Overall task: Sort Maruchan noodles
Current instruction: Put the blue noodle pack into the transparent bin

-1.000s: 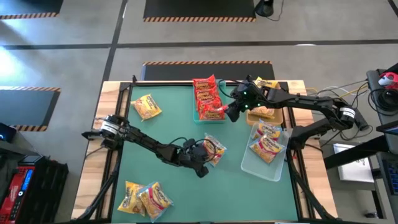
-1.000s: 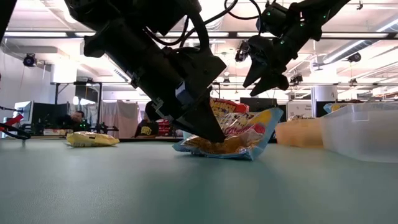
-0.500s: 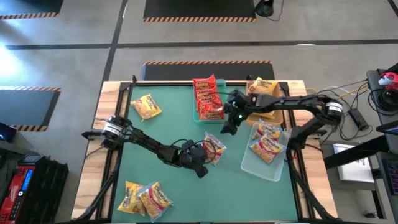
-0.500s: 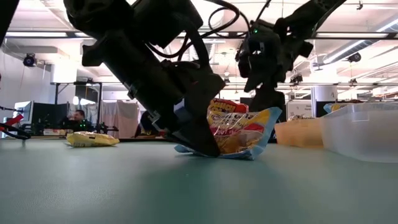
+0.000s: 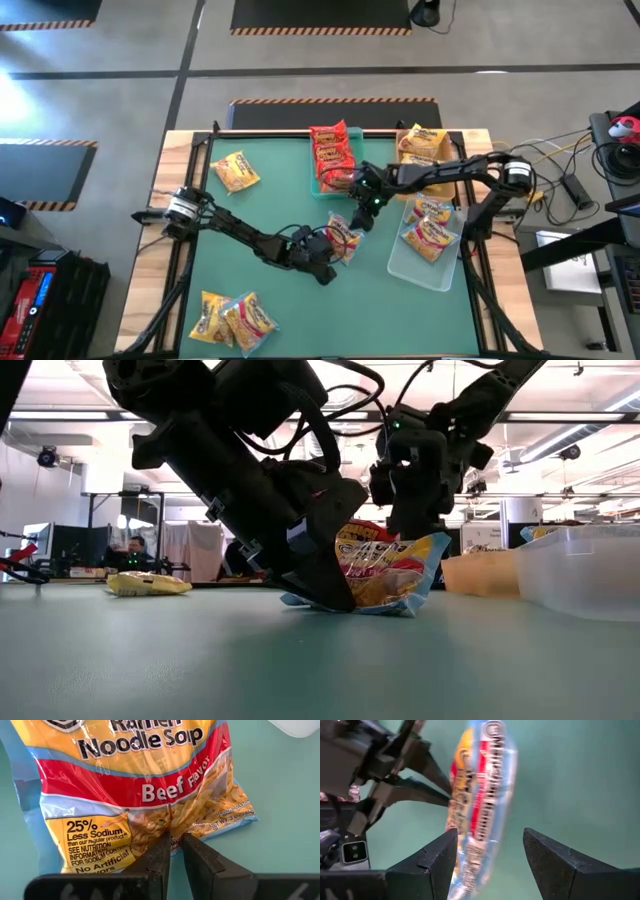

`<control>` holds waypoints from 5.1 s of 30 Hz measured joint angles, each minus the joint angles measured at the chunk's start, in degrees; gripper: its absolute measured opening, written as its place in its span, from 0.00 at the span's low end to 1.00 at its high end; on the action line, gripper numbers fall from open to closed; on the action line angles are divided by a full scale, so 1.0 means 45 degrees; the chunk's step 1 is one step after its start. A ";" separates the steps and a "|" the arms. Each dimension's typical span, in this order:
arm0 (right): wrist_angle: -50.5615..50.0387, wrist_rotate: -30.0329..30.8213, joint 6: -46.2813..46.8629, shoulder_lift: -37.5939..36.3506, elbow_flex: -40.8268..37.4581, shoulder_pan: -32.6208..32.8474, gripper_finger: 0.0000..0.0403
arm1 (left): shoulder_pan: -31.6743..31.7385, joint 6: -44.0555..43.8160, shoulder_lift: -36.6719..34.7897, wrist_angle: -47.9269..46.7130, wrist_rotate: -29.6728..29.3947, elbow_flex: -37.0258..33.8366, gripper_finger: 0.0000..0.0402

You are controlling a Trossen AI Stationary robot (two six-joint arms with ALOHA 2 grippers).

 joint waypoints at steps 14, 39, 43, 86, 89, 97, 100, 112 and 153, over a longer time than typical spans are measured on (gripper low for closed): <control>0.1663 0.0563 0.0703 0.0638 0.0024 0.0799 0.53 | 0.0010 0.0004 -0.0002 -0.0018 0.0010 0.0004 0.09; 0.2464 0.0963 0.0715 0.1258 0.0044 0.1828 0.31 | 0.0010 -0.1631 -0.0014 0.0563 -0.0535 0.0027 0.09; 0.2533 0.0961 0.0701 0.1258 0.0044 0.1828 0.26 | -0.0139 -0.2250 -0.0063 0.0515 -0.0811 0.0140 0.09; -0.7740 0.0135 0.0211 -0.5606 0.0039 0.1474 0.26 | -0.1556 -0.6625 -0.1949 -0.0738 -0.1894 -0.1439 0.09; -0.9148 0.0228 0.0620 -0.6263 0.0039 0.1629 0.26 | -0.1549 -0.6646 -0.2051 -0.0676 -0.1913 -0.1649 0.09; -1.1820 0.0811 0.1036 -0.7422 0.0039 0.2224 0.26 | -0.1525 -0.7140 -0.2079 -0.0695 -0.2148 -0.1929 0.09; -1.1966 0.1504 0.1044 -0.7480 0.0018 0.2294 0.26 | -0.1486 -0.7140 -0.2079 -0.0675 -0.2249 -0.1929 0.09; -1.1864 0.1936 0.0832 -0.7465 -0.2234 0.2430 0.26 | -0.1244 -0.7184 -0.2064 -0.0554 -0.2263 -0.1944 0.09; -1.2326 0.7782 -0.0508 -0.8582 -0.0575 0.2397 0.51 | -0.0248 -0.7732 -0.2148 -0.0141 -0.1744 -0.1948 0.09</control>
